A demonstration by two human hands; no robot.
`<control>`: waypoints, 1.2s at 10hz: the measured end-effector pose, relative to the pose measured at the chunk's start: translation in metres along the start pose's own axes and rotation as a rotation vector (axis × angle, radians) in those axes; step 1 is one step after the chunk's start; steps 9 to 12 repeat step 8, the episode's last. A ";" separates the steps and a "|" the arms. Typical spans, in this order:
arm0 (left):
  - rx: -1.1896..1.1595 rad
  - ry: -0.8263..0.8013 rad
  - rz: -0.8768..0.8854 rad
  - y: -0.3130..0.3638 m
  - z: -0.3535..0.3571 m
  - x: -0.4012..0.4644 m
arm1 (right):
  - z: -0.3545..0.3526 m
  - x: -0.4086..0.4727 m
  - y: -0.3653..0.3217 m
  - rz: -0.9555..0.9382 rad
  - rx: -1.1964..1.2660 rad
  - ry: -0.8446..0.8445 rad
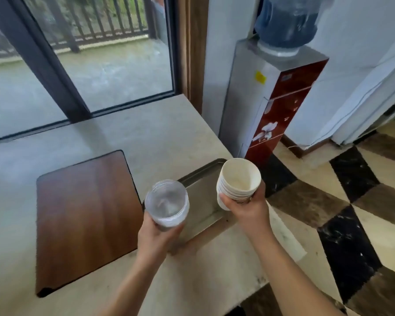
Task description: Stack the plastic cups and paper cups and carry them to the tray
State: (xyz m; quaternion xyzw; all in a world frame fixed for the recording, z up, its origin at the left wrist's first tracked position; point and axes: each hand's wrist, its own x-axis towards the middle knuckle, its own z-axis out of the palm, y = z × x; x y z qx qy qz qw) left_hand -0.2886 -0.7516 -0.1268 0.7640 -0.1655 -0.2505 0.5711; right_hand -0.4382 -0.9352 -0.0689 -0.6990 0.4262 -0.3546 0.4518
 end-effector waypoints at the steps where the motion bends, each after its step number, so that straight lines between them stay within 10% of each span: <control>1: -0.001 0.123 -0.046 0.001 0.022 0.000 | 0.006 0.040 0.016 -0.088 0.019 -0.068; 6: 0.055 0.405 -0.103 0.005 0.073 -0.002 | 0.011 0.094 0.055 -0.073 0.033 -0.340; 12: 0.193 0.410 0.018 0.003 0.063 -0.026 | -0.005 0.077 0.054 -0.130 -0.238 -0.246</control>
